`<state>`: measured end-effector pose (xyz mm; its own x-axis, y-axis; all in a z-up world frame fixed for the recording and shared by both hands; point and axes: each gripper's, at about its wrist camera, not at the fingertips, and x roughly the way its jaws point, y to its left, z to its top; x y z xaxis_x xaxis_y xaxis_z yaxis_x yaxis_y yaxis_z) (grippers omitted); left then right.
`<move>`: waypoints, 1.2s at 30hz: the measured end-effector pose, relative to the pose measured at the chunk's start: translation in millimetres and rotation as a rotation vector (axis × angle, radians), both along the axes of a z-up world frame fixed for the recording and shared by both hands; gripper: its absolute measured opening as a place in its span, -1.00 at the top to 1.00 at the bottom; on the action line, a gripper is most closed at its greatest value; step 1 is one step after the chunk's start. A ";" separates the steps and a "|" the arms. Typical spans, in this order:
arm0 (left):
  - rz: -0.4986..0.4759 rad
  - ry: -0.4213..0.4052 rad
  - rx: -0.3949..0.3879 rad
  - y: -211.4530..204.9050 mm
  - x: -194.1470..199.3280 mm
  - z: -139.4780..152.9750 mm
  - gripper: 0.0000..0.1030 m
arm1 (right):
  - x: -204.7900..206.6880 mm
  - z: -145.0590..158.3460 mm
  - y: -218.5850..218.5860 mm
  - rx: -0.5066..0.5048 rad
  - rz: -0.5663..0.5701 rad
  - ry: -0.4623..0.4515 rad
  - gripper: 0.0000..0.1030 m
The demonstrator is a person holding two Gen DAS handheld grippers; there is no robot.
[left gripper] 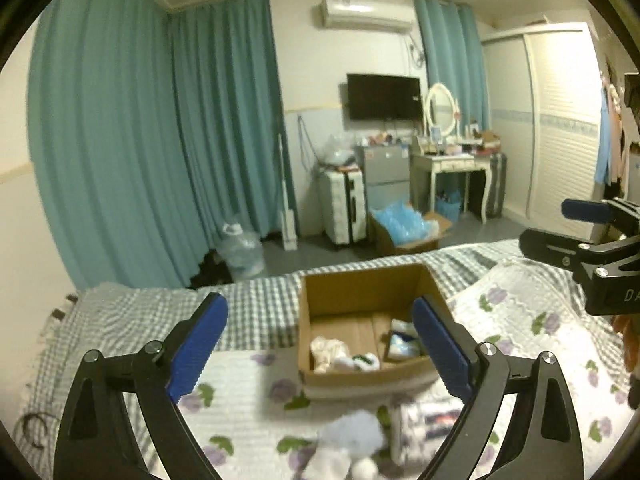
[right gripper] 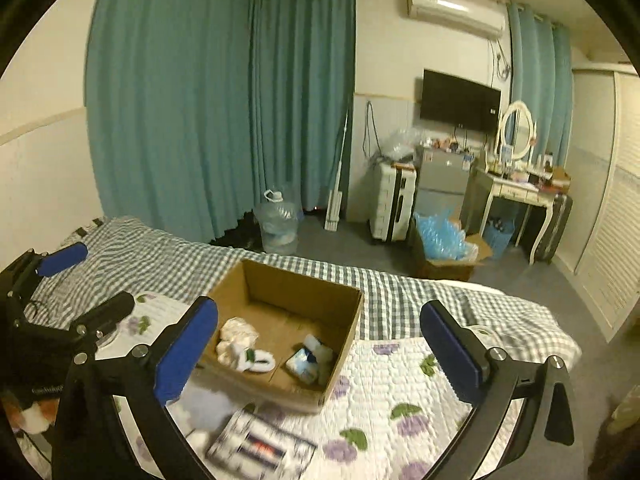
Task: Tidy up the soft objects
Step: 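Grasp the floral tissue package with the right tool while the left tool grasps a white sock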
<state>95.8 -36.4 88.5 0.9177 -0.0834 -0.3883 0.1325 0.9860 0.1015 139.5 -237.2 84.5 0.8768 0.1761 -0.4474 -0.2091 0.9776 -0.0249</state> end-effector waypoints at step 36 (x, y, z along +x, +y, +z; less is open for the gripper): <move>0.094 0.294 0.074 16.6 -35.6 -213.1 -0.85 | 0.8 -262.7 79.3 -0.227 0.075 0.381 -0.89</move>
<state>60.2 -19.8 -124.7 0.7674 0.0345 -0.6403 0.0756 0.9867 0.1438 140.3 -157.9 -178.2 0.6305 0.0933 -0.7706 -0.3154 0.9379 -0.1445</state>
